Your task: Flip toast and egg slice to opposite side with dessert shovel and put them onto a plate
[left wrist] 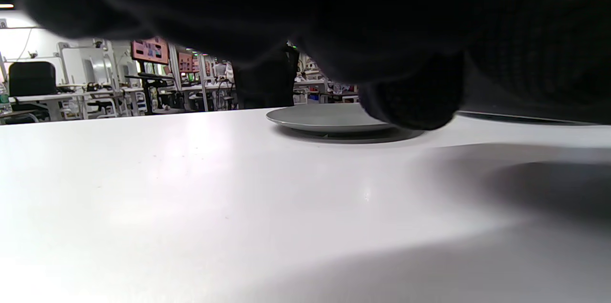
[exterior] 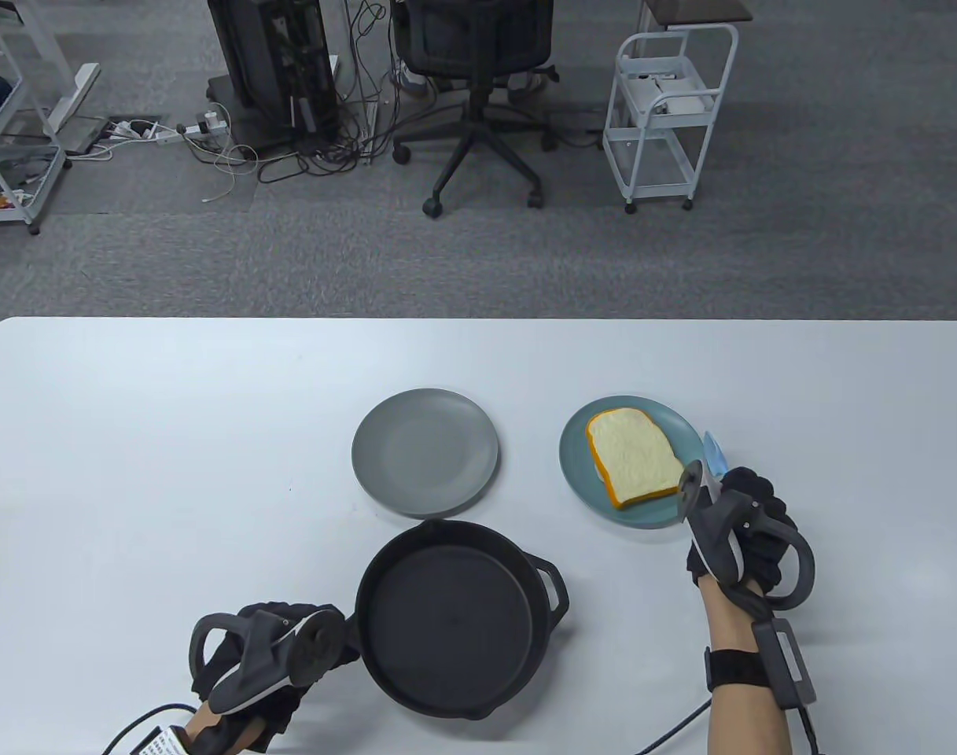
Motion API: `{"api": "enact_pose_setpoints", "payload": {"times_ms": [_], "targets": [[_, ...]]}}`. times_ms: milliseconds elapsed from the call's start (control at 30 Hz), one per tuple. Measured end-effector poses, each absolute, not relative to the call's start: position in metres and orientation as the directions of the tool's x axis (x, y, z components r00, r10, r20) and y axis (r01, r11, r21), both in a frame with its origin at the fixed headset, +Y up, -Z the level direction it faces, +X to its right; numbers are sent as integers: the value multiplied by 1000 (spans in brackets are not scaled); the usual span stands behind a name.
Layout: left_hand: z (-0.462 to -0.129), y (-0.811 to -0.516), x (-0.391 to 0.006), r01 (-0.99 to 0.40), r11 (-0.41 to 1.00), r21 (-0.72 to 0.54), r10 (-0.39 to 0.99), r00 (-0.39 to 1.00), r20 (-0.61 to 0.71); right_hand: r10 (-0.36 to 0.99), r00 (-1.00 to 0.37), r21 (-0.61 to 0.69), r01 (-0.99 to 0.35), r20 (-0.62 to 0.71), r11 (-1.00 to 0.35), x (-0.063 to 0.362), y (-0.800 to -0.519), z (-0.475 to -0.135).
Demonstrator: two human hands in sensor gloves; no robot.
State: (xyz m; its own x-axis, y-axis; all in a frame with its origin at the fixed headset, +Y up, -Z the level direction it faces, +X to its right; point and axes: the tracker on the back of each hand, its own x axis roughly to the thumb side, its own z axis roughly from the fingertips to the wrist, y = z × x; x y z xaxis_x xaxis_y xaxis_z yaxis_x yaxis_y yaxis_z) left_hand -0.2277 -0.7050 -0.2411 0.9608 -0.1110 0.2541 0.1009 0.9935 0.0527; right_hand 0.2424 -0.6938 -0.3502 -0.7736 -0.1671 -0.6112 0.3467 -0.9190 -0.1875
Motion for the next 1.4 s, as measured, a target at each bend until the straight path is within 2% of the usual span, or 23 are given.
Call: {"api": "enact_pose_setpoints", "payload": {"times_ms": [233, 367, 500, 667, 800, 933, 1100, 1400], "targets": [[-241, -705, -228, 98, 993, 58, -110, 962, 251, 46, -775, -257, 153, -630, -954, 273, -689, -328], [-241, -705, -228, 91, 994, 59, -103, 962, 253, 106, -821, -276, 65, -562, -959, 272, -687, -315], [-241, -704, -229, 105, 992, 67, -119, 959, 256, 186, -877, -330, -33, -443, -943, 248, -683, -299], [-241, -704, -229, 101, 993, 69, -115, 960, 256, 328, -916, -349, -237, -230, -907, 200, -674, -276], [-242, -703, -229, 108, 992, 72, -123, 960, 252, 426, -900, -347, -371, -94, -861, 165, -667, -260], [-243, -703, -231, 100, 993, 67, -114, 961, 252, 528, -849, -285, -511, 20, -811, 130, -664, -251], [-243, -702, -234, 86, 993, 75, -102, 964, 246, 529, -842, -239, -537, 100, -809, 104, -667, -251], [-245, -702, -237, 66, 993, 101, -89, 966, 244, 510, -844, -270, -536, 165, -800, 100, -683, -243]]}}
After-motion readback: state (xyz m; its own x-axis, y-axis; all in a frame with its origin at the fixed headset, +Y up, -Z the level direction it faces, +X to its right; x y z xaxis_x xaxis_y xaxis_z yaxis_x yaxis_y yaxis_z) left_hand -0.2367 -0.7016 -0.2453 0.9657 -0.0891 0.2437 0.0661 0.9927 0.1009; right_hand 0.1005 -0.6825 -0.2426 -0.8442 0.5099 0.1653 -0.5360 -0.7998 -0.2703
